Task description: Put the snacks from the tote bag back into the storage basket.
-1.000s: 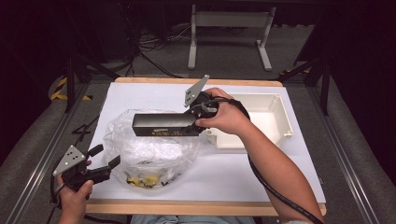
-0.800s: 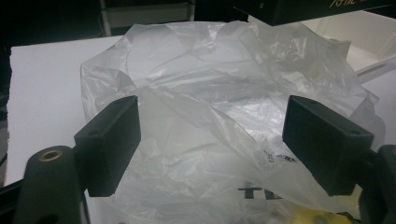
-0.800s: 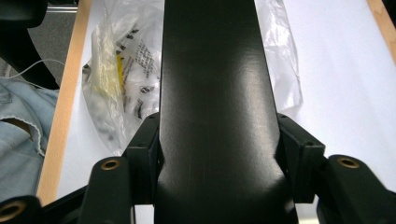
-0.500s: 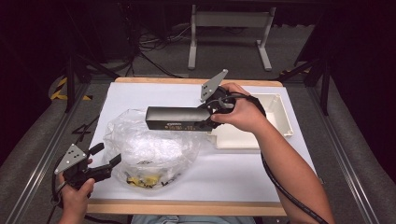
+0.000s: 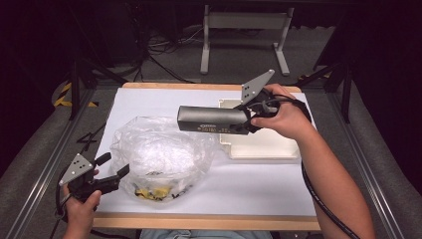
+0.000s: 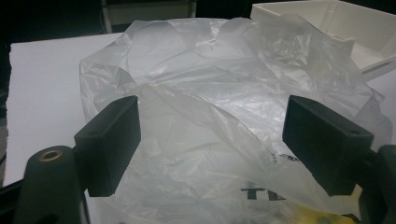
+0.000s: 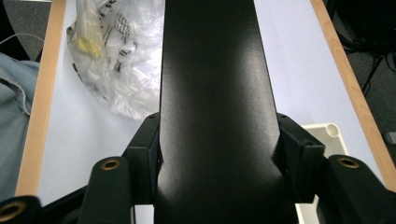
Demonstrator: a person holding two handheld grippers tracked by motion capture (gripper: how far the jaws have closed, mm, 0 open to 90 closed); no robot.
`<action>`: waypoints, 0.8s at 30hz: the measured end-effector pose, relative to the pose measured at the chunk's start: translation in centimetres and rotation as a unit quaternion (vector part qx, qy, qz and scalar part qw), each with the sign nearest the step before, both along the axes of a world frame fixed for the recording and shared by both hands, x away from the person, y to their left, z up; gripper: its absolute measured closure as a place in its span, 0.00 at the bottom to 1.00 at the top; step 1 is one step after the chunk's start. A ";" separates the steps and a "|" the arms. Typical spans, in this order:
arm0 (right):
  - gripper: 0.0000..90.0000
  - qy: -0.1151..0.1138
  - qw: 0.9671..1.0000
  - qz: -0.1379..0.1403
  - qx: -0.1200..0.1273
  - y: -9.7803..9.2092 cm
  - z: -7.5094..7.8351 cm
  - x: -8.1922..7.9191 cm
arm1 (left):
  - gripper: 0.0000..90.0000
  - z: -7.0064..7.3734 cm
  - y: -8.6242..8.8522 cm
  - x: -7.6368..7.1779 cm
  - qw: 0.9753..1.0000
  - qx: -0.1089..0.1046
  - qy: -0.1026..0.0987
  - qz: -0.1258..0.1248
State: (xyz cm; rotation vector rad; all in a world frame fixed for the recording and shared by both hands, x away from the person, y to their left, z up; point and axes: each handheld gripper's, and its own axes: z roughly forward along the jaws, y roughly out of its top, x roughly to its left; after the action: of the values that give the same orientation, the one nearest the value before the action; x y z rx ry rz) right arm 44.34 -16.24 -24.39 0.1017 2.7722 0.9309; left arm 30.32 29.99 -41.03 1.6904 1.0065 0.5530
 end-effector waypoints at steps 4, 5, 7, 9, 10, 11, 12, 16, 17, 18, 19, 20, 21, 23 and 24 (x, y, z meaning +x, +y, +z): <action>0.48 0.000 1.000 -0.003 0.001 -1.2 0.4 -0.1 | 0.23 0.0 0.0 0.0 1.000 0.000 0.001 0.000; 0.48 -0.001 1.000 -0.008 0.001 -1.6 0.5 -0.2 | 0.23 0.0 0.0 0.0 1.000 0.000 0.001 0.000; 0.48 -0.003 1.000 -0.014 0.001 -2.1 0.6 -0.2 | 0.23 0.0 0.0 0.0 1.000 -0.001 0.001 0.001; 0.48 -0.004 1.000 -0.022 0.003 -3.1 0.8 -0.2 | 0.23 0.0 0.0 0.0 1.000 -0.001 0.001 0.001; 0.48 -0.004 1.000 -0.022 0.003 -3.1 0.8 -0.2 | 0.23 0.0 0.0 0.0 1.000 -0.001 0.001 0.001; 0.48 -0.007 1.000 -0.025 0.003 -3.4 0.9 -0.2 | 0.23 0.0 0.0 0.0 1.000 -0.001 0.001 0.000; 0.48 -0.008 1.000 -0.029 0.002 -3.7 1.0 -0.2 | 0.23 0.0 0.0 0.0 1.000 -0.001 0.001 -0.001; 0.48 -0.015 0.999 -0.041 0.000 -4.9 1.3 -0.3 | 0.22 0.0 0.0 0.0 1.000 0.000 0.001 -0.002; 0.48 -0.016 0.999 -0.044 -0.001 -5.1 1.3 -0.2 | 0.22 0.0 0.0 0.0 1.000 0.000 0.000 -0.002; 0.48 -0.018 0.999 -0.047 -0.002 -5.4 1.4 -0.2 | 0.22 0.0 0.0 0.0 1.000 -0.001 0.000 -0.001; 0.48 -0.019 0.998 -0.051 -0.003 -5.8 1.4 -0.2 | 0.22 0.0 0.0 0.0 1.000 0.000 0.000 -0.001; 0.48 -0.020 0.998 -0.054 -0.002 -6.0 1.5 -0.2 | 0.23 0.0 0.0 0.0 1.000 0.000 0.000 0.000; 0.48 -0.019 0.998 -0.058 -0.004 -6.3 1.5 -0.2 | 0.22 0.0 0.0 0.0 1.000 0.000 0.000 -0.001; 0.48 -0.020 0.998 -0.063 -0.004 -6.9 1.5 -0.1 | 0.23 0.0 0.0 0.0 1.000 0.000 0.000 -0.002; 0.48 -0.019 0.998 -0.065 -0.004 -7.1 1.5 -0.1 | 0.23 0.0 -0.1 0.0 1.000 0.000 0.000 -0.002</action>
State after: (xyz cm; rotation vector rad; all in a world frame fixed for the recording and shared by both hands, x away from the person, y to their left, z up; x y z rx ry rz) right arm 44.25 -23.33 -22.89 0.2554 2.6972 0.8787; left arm 30.29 29.93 -41.05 1.6932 1.0034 0.5501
